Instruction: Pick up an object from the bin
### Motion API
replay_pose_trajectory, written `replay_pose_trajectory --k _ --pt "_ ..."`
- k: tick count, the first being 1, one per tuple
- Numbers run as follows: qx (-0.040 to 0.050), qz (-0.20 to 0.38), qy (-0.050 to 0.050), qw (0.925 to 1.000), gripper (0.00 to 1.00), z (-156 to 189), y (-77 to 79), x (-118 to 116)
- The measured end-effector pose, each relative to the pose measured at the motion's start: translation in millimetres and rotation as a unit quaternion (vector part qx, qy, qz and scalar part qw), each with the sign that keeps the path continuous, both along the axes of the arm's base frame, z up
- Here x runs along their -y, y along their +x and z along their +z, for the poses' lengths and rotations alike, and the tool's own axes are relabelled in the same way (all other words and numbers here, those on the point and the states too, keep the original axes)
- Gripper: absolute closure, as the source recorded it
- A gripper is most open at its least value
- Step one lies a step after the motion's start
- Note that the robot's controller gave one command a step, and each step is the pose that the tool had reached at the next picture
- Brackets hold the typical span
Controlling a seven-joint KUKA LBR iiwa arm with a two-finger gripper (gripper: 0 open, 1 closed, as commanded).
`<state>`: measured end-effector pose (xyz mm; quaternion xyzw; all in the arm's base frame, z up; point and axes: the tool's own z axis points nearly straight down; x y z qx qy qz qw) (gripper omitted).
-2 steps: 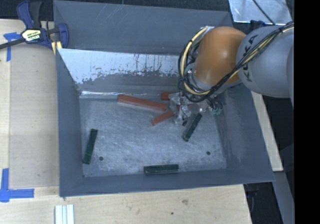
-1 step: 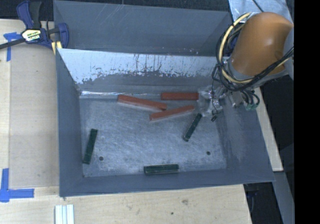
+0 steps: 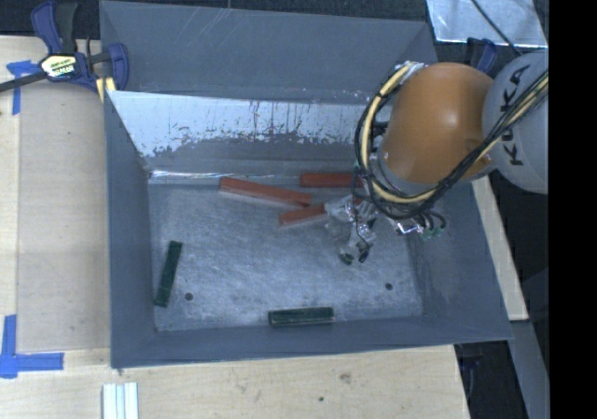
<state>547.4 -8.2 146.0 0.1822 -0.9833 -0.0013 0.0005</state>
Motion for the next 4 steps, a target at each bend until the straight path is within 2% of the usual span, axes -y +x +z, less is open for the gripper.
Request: replay_pose_trajectory --k 1,2,3,4 --pt "0.0011 -0.123 -0.002 0.9924 1.00 14 -23.6 38" --pt "0.0058 -0.106 -0.002 0.9944 1.00 74 -28.5 76" --pt "0.0022 -0.104 -0.001 0.9945 0.00 70 -29.2 73" --pt "0.0018 -0.271 -0.001 0.9627 0.00 -77 33.6 22"
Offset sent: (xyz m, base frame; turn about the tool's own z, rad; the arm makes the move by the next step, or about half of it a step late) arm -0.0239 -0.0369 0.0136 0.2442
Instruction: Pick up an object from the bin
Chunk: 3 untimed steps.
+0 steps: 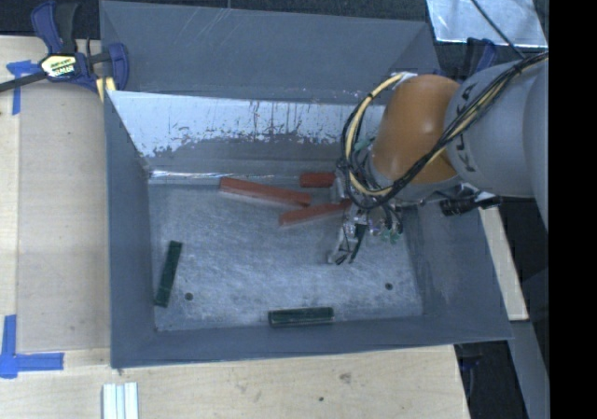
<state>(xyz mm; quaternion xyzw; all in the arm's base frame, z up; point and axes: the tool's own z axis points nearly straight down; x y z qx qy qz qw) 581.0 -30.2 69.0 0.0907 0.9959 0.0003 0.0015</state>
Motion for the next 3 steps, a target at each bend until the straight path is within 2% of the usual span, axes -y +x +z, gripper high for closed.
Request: replay_pose_trajectory --k 1,3 --pt "0.0028 0.000 -0.001 1.0000 1.00 4.1 1.3 1.3" --pt "0.0027 0.001 -0.001 1.0000 1.00 4.0 1.3 1.3"
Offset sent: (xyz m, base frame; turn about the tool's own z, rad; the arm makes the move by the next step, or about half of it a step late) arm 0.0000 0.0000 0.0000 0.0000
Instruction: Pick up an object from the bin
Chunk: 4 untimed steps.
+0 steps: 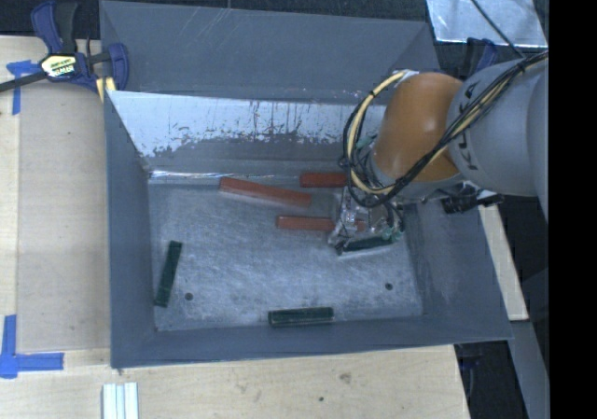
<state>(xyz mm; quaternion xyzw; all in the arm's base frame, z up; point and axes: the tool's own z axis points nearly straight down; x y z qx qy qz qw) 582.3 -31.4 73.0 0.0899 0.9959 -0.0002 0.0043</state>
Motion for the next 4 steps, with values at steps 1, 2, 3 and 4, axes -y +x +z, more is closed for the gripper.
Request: replay_pose_trajectory --k 1,2,3,4 --pt "0.0000 0.000 0.000 1.0000 1.00 0.0 0.0 0.0" --pt "0.0000 0.000 0.000 1.0000 1.00 0.0 0.0 -0.1" --pt "-0.0001 0.000 0.000 1.0000 1.00 0.0 0.0 -0.1" --pt "-0.0001 0.000 0.000 1.0000 1.00 0.0 0.0 -0.1"
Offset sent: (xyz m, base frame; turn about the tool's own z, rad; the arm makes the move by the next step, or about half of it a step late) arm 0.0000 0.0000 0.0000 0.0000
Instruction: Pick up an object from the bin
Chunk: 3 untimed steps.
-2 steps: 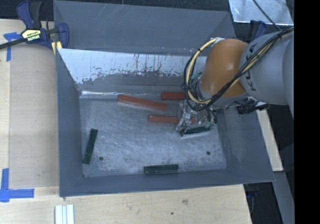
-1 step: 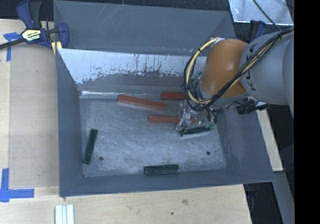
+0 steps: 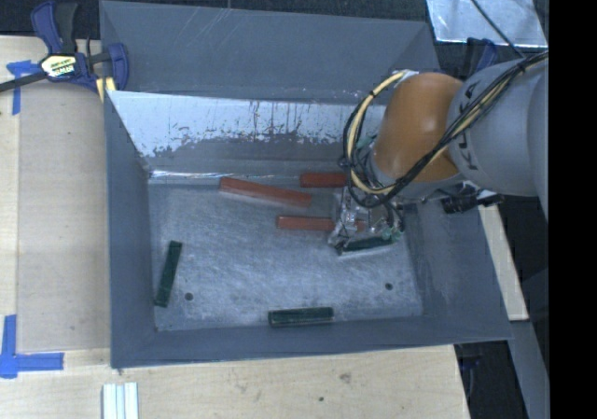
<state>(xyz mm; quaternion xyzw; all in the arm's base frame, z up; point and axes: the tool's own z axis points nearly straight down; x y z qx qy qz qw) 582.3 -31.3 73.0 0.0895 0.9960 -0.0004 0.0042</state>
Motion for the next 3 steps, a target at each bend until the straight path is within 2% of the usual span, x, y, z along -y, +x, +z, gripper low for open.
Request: replay_pose_trajectory --k 3 --pt "0.0000 0.000 0.000 1.0000 1.00 0.0 0.0 0.0"
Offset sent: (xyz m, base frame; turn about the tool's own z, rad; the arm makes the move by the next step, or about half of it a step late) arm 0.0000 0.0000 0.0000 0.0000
